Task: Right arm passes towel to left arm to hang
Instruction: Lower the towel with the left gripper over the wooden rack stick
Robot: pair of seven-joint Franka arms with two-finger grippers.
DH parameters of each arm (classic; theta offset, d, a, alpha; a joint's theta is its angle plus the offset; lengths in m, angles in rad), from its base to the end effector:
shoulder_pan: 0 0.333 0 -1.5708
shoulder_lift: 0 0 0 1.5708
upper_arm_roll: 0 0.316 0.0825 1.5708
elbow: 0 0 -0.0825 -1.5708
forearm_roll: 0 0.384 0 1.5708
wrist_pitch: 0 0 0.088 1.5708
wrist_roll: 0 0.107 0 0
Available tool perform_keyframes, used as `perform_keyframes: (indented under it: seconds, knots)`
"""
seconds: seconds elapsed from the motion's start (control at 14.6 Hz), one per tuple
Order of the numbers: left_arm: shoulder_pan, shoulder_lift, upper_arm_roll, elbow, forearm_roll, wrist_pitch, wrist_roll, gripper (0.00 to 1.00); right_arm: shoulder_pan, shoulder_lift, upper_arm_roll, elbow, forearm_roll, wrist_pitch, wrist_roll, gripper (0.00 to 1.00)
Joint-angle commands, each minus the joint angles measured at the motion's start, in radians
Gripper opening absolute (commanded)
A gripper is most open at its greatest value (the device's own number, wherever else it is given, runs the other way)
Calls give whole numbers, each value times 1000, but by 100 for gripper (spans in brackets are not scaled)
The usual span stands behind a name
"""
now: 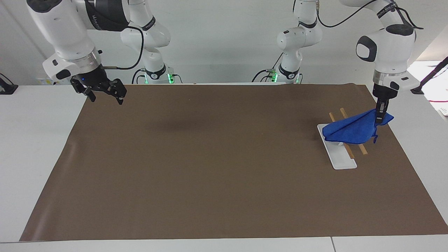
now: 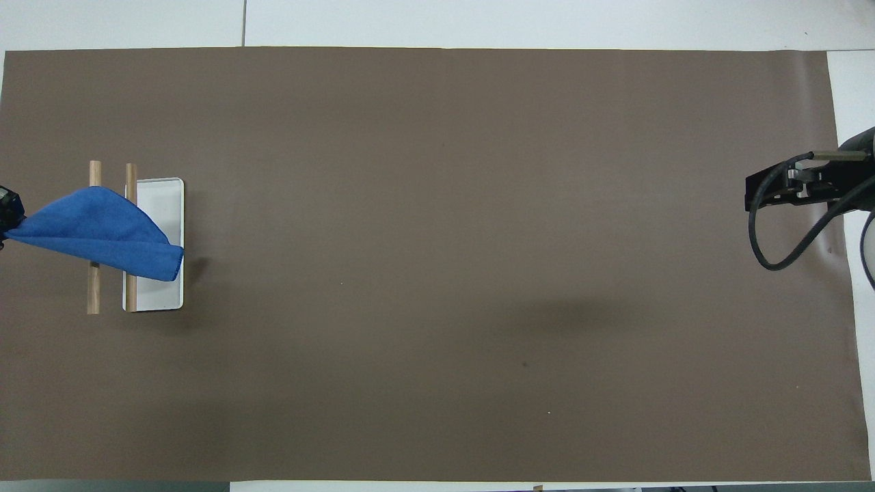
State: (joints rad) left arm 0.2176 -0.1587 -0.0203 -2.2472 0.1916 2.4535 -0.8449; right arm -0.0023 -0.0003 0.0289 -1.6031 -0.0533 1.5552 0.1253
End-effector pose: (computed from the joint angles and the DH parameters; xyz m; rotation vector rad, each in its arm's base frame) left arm 0.5163 0.1029 0.4712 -2.7401 -1.3509 -0.6072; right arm 0.5516 0.0089 0.6083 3.0804 -0.1515 -0.0670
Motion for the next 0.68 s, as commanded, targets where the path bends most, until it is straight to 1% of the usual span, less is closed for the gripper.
perform_keyframes:
  seconds: [0.0, 0.27, 0.41, 0.48, 0.55, 0.62]
  knots:
    - [34, 7, -6, -63, 14, 73, 13, 0, 1, -26, -3, -24, -2, -3, -7, 100]
    - [65, 13, -6, -64, 14, 68, 17, 0, -1, -26, -3, -15, 29, -9, -6, 100]
    - [86, 13, -6, -64, 14, 65, 36, 9, 1, -27, -3, -15, 29, -17, -4, 100]
    - [88, 13, -6, -63, 14, 64, 47, 23, -1, -27, -3, -15, 29, -12, -6, 100]
    - [89, 16, -6, -60, 11, 64, 47, 73, -2, -27, -3, -15, 29, -14, -6, 100]
    - [95, 18, -6, -57, 6, 62, 46, 100, -2, -27, -3, -15, 29, -18, -6, 100]
